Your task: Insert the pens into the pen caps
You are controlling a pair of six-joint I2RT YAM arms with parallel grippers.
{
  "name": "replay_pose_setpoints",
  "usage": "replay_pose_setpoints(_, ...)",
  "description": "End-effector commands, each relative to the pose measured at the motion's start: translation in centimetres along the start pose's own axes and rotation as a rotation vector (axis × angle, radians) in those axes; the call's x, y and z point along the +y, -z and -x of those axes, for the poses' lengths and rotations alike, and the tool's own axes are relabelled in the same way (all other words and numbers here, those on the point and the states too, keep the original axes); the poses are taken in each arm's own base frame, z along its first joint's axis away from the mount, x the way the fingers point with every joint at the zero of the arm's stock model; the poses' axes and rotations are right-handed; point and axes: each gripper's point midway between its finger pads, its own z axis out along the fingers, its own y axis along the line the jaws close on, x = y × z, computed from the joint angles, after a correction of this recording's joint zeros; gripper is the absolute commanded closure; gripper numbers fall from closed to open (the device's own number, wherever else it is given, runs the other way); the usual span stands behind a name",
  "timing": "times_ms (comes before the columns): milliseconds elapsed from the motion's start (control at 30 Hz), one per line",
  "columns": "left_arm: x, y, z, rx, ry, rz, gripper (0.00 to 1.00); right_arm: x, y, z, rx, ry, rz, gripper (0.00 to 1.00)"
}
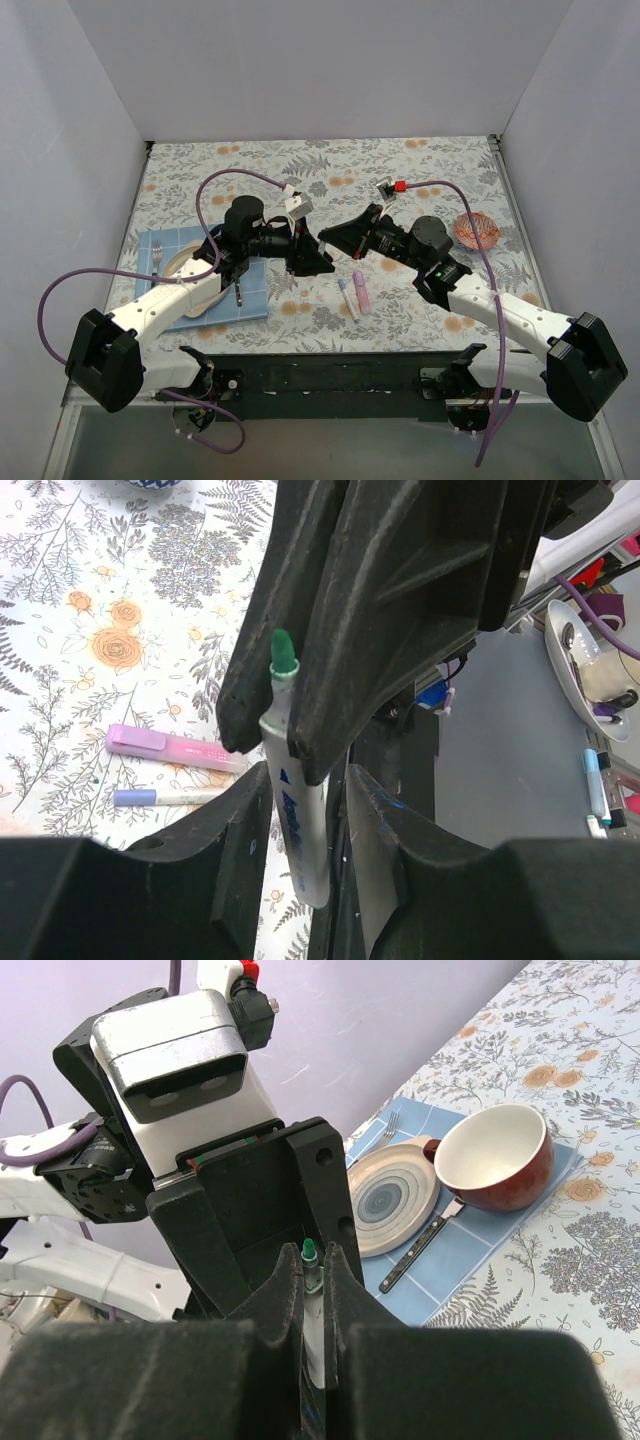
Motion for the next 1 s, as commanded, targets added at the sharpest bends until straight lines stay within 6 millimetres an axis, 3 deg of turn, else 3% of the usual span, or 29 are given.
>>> replay_pose_setpoints(0, -0.4, 0.4, 1.6, -0.036, -0.058, 0.011, 0.66, 1.8, 0.0, 2.9, -0.064, 0.048, 0.035, 0.99)
replay_pose_setpoints(167, -0.4, 0.5, 1.8, -0.042, -0.056, 0.012, 0.67, 1.8, 0.1, 2.6, -0.049, 0.051, 0.042, 0.99)
replay_pose_setpoints(267, -0.6, 0.7, 1.8, -0.044, -0.072, -0.003, 0.97, 1.4, 0.1, 2.5, -0.049, 0.053, 0.029, 0.99)
replay_pose_setpoints(367, -0.6, 0.8, 1.9, -0.051, -0.07, 0.002, 1.0, 1.6, 0.1, 2.5, -0.045, 0.055, 0.034, 0.99)
replay_pose_setpoints(433, -0.4, 0.8, 2.1, -0.056, -0.071, 0.019, 1.0, 1.6, 0.1, 2.5, -0.037, 0.054, 0.029, 0.85)
replay_pose_setpoints(467, -0.3, 0.9, 2.2, -0.056, -0.067, 0.03, 1.0, 1.8, 0.1, 3.0, -0.043, 0.067, 0.034, 0.67)
replay_pose_setpoints(533, 0.6, 1.1, 2.8, -0.071, -0.071, 0.094, 1.0, 0.9, 0.4, 3.2, -0.027, 0.11, -0.014, 0.54)
replay_pose_setpoints(567, 0.8, 1.2, 2.7, -0.061, -0.066, 0.114, 1.0, 0.2, 0.8, 4.0, -0.044, 0.138, -0.065, 0.46)
replay_pose_setpoints(600, 0.9, 1.5, 2.6, -0.057, -0.063, 0.133, 1.0, -0.5, 1.1, 4.8, -0.052, 0.181, -0.109, 0.44)
replay_pose_setpoints(633, 1.1, 1.6, 2.9, -0.062, -0.066, 0.157, 1.0, -2.6, 2.0, 5.1, -0.036, 0.226, -0.188, 0.43)
replay_pose_setpoints(733, 2.0, 2.4, 2.1, -0.057, -0.045, 0.241, 1.0, -4.8, 4.2, 6.9, -0.054, 0.297, -0.282, 0.43)
replay_pose_setpoints(800, 2.0, 3.1, 2.6, -0.101, -0.062, 0.278, 1.0, -6.2, 5.1, 7.0, -0.05, 0.315, -0.332, 0.43)
replay_pose_setpoints(900, 2.3, 3.5, 2.6, -0.127, -0.067, 0.313, 1.0, -11.9, 6.7, 6.4, -0.001, 0.277, -0.564, 0.45)
replay_pose_setpoints(933, 2.2, 3.4, 2.6, -0.132, -0.07, 0.306, 1.0, -13.5, 7.1, 7.7, -0.023, 0.261, -0.655, 0.46)
replay_pose_setpoints(967, 1.6, 3.3, 2.5, -0.124, -0.069, 0.275, 1.0, -16.3, 7.5, 5.6, 0.062, 0.206, -0.739, 0.48)
